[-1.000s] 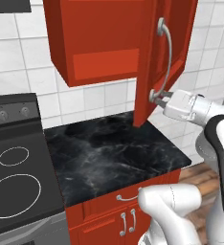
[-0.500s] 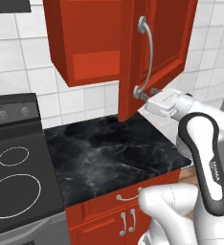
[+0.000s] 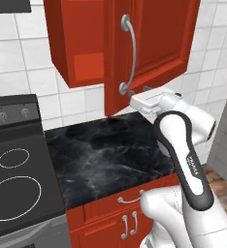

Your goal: Close all open cabinet doors.

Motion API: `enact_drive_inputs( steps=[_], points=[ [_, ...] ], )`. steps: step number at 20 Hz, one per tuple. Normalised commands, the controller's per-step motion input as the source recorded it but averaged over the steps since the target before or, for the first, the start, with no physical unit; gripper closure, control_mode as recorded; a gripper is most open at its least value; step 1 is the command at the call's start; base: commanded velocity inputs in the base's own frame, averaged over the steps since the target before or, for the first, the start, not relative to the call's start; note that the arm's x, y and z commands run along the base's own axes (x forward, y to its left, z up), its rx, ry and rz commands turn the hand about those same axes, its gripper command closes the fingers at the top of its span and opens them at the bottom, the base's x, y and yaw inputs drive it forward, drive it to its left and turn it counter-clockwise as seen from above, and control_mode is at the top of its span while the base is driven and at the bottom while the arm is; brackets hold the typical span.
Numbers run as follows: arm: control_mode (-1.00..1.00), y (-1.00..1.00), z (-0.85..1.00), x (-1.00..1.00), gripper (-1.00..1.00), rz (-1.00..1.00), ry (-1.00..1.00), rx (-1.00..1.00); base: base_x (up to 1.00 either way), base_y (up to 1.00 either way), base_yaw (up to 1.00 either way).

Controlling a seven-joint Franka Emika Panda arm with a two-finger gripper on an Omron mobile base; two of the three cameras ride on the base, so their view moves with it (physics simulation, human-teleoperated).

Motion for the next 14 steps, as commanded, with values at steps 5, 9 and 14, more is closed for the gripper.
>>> enact_drive_inputs(
  steps=[5, 9, 14],
  points=[
    [-1.00, 0.26, 0.00, 0.40, -1.00, -0.10, 0.00, 0.00, 0.00, 0.00, 0.00],
    [-1.00, 0.24, 0.00, 0.38, -1.00, -0.09, 0.00, 0.00, 0.00, 0.00, 0.00],
    [-1.00, 0.17, 0.00, 0.40, -1.00, -0.08, 0.00, 0.00, 0.00, 0.00, 0.00]
  ],
)
